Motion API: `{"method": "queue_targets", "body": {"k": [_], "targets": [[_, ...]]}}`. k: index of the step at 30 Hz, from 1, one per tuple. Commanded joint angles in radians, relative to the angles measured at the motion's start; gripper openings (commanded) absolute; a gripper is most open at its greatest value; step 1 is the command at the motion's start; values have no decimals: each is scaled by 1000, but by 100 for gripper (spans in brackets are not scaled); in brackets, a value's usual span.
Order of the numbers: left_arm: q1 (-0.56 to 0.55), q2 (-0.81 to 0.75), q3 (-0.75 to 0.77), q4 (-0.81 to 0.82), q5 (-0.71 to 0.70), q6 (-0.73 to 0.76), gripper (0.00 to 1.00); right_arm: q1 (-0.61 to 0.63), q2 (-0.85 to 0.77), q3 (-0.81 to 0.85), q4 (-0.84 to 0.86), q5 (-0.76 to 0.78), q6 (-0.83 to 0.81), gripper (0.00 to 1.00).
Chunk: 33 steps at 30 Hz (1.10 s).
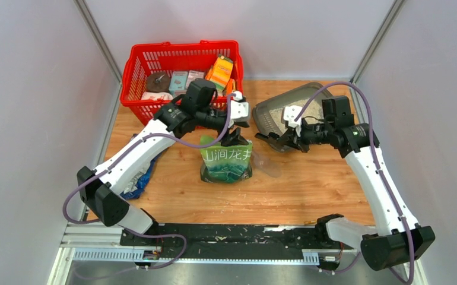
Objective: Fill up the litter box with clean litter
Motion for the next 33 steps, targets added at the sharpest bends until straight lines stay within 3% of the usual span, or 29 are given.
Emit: {"method": "queue_targets", "body": {"k": [1,8,17,23,24,28,29,30,32,33], "targets": [[-19,17,-41,48,1,-23,66,40,-3,9,124,-15,23,0],[-23,54,-19,66,23,-62,65,72,2,13,152,-16,12,0],[-26,77,-18,89,40,-107,55,104,8,-10,158,-30,26,0],[-25,121,37,37,81,-109,37,107,15,-17,163,-25,28,0],[-25,129,48,8,90,-105,28,107,18,-17,164,-24,31,0],[-25,150,84,-35,103,-83,10,109,17,-28,166,-27,43,0],[-26,152,90,-37,101,-79,3,107,18,-25,163,-27,54,6],[-25,149,93,-44,100,-75,1,107,22,-16,163,-12,107,31],[-25,140,91,-66,93,-43,0,84,22,16,177,-1,190,51],[-20,134,87,-73,96,-26,0,66,15,27,184,-13,257,66]]}}
